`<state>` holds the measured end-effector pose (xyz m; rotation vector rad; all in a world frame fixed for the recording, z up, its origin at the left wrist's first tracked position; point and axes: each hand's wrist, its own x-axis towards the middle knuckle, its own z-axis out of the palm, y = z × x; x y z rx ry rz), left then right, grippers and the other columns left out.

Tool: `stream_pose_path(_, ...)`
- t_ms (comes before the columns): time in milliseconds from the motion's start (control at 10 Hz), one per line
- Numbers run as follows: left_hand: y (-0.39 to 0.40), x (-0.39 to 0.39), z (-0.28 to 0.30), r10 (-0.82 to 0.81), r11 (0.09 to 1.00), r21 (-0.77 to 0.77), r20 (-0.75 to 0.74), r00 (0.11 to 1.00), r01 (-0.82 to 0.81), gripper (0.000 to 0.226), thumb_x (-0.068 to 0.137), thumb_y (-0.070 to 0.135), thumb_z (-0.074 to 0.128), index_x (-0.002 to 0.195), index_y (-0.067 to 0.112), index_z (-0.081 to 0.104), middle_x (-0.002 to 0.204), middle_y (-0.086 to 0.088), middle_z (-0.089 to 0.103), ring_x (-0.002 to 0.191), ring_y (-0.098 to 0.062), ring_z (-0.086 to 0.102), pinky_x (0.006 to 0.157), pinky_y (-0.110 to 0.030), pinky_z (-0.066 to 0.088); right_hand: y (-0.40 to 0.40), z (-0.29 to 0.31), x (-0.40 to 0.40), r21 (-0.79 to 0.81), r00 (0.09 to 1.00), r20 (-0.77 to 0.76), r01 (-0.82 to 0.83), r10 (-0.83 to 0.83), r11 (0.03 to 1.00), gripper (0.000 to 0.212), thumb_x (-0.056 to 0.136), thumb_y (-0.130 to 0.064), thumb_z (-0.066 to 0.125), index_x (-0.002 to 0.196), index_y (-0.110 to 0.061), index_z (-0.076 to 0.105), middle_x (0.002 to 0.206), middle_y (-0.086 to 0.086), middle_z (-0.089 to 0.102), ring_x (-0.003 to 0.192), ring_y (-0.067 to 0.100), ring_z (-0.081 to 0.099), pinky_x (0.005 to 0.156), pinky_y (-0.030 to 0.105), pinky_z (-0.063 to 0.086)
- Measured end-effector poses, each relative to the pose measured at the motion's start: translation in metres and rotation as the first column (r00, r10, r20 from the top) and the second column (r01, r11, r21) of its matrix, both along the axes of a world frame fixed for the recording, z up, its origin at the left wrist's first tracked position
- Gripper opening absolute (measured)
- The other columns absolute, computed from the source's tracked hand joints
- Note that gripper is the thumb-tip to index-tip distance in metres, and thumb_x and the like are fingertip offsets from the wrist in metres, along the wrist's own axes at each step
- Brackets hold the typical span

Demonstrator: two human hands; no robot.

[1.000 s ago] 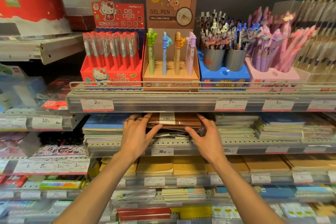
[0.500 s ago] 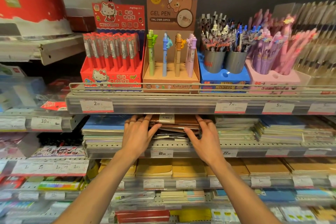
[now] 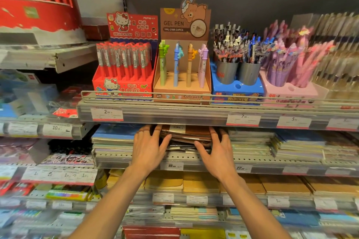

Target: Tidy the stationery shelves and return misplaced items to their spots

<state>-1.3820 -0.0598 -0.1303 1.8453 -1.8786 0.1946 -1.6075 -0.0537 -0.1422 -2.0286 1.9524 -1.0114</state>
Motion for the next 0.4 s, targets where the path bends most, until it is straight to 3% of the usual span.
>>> stream_pose_path(200, 0.039, -0.003, -0.002, -0.021, 0.998, -0.059, -0.064, 0.998, 0.017, 0.063, 0.099, 0.058, 0.029, 0.148, 0.021, 0.039, 0.151, -0.009, 0.041, 0.139, -0.026, 0.036, 0.113, -0.045, 0.033, 0.016, 0.003, 0.004, -0.012, 1.000, 0.006, -0.024, 0.024, 1.000, 0.083, 0.090, -0.072, 0.040, 0.156, -0.027, 0.017, 0.164, 0.006, 0.012, 0.151, 0.025, 0.018, 0.120, 0.045, 0.024)
stream_pose_path(400, 0.075, 0.003, 0.000, -0.050, 0.995, -0.089, -0.168, 0.984, 0.036, 0.061, 0.097, 0.059, 0.032, 0.148, 0.026, 0.037, 0.151, -0.002, 0.040, 0.140, -0.020, 0.034, 0.113, -0.041, 0.030, 0.049, -0.007, 0.014, -0.042, 0.997, 0.062, -0.044, 0.047, 0.998, 0.081, 0.091, -0.072, 0.041, 0.157, -0.029, 0.021, 0.166, 0.000, 0.007, 0.153, 0.020, 0.009, 0.123, 0.045, 0.018)
